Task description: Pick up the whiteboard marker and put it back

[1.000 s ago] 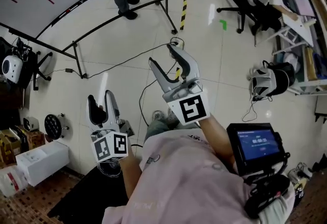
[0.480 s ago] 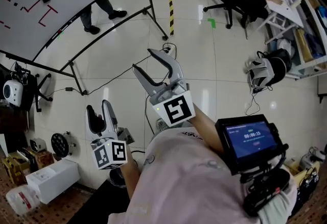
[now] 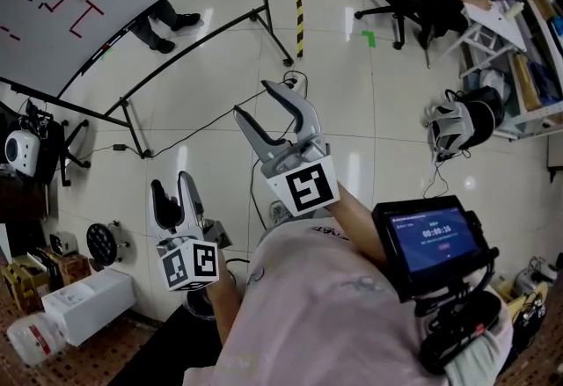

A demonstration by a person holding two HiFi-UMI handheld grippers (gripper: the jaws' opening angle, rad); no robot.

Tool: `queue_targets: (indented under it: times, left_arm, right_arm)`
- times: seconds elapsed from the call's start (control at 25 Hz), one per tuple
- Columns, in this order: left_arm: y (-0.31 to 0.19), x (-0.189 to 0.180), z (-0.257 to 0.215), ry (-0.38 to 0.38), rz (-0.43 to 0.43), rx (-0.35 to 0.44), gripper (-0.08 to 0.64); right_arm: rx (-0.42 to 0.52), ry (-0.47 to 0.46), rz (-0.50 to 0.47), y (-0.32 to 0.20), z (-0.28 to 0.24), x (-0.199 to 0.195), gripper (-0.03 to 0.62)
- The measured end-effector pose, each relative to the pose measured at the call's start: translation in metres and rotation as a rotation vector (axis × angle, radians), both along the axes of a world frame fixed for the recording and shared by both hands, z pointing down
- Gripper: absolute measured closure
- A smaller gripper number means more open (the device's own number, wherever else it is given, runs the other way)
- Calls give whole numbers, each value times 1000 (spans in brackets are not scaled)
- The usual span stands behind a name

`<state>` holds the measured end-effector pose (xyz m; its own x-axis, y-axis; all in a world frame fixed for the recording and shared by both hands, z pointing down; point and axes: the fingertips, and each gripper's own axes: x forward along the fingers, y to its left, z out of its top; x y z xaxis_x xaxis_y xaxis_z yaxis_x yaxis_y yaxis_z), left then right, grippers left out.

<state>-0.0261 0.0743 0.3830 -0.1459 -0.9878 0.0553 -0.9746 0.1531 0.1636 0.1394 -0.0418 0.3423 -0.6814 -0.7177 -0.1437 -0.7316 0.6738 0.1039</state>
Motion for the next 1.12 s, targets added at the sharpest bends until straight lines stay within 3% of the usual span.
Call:
queue_targets:
  times: [1.12]
  left_arm:
    - [14, -1, 3, 23, 0, 3, 290]
  right_arm:
    - [-64, 68, 16, 10, 13, 1, 382]
